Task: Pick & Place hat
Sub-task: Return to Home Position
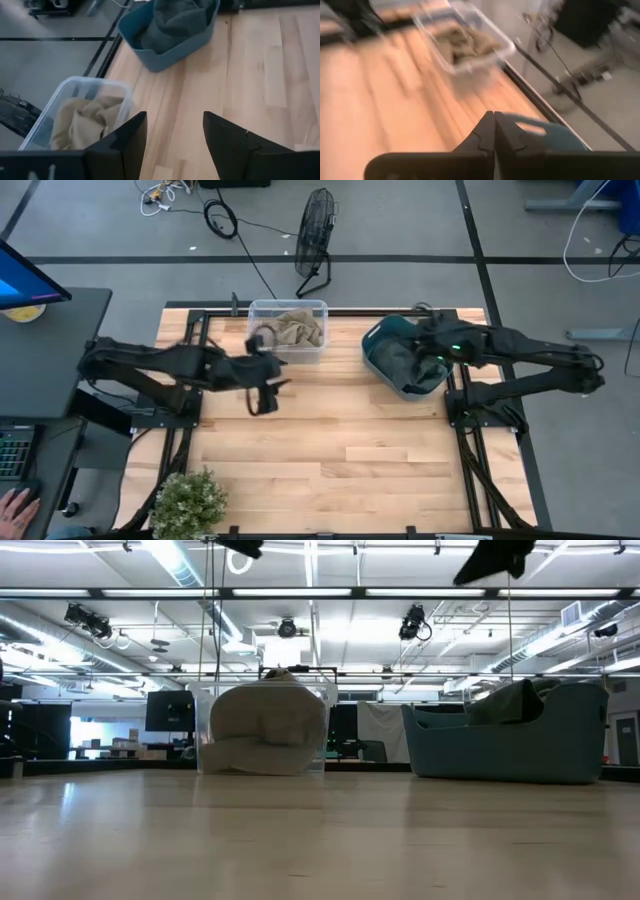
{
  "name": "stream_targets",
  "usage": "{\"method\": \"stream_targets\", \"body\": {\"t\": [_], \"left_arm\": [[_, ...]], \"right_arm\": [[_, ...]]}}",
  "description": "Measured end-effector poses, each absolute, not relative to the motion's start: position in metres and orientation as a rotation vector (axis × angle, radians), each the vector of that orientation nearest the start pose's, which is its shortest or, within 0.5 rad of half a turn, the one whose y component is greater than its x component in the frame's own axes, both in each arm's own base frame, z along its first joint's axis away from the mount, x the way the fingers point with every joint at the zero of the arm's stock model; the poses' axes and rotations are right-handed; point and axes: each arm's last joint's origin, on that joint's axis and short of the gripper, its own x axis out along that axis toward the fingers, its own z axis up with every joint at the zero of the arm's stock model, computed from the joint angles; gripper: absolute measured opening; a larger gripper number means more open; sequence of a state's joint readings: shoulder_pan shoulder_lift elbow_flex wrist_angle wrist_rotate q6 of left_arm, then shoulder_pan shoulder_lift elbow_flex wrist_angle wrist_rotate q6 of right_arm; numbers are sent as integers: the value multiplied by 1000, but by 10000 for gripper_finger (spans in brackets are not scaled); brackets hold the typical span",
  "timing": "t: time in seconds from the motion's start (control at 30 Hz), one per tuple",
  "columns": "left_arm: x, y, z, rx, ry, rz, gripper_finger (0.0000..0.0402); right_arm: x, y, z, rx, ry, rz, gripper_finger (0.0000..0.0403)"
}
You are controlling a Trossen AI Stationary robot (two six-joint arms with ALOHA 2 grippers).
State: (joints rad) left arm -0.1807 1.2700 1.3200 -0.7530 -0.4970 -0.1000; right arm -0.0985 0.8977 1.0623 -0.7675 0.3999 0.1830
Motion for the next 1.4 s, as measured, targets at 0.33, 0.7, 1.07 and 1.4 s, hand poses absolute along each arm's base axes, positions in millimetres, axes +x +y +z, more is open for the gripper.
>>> {"method": "stream_targets", "body": {"t": [0.33, 0.7, 1.07, 1.4], "left_arm": [[180, -19, 315, 17, 424, 339, 197], [123, -9, 255, -49, 235, 328, 197], [103, -9, 216, 8, 59, 170, 197], [90, -5, 199, 45, -22, 175, 197]], "right_arm": [[130, -4, 334, 59, 327, -368, 2], [113, 1, 269, 61, 104, -227, 2], [98, 2, 229, 57, -66, -151, 2], [89, 1, 211, 60, -95, -148, 2]]}}
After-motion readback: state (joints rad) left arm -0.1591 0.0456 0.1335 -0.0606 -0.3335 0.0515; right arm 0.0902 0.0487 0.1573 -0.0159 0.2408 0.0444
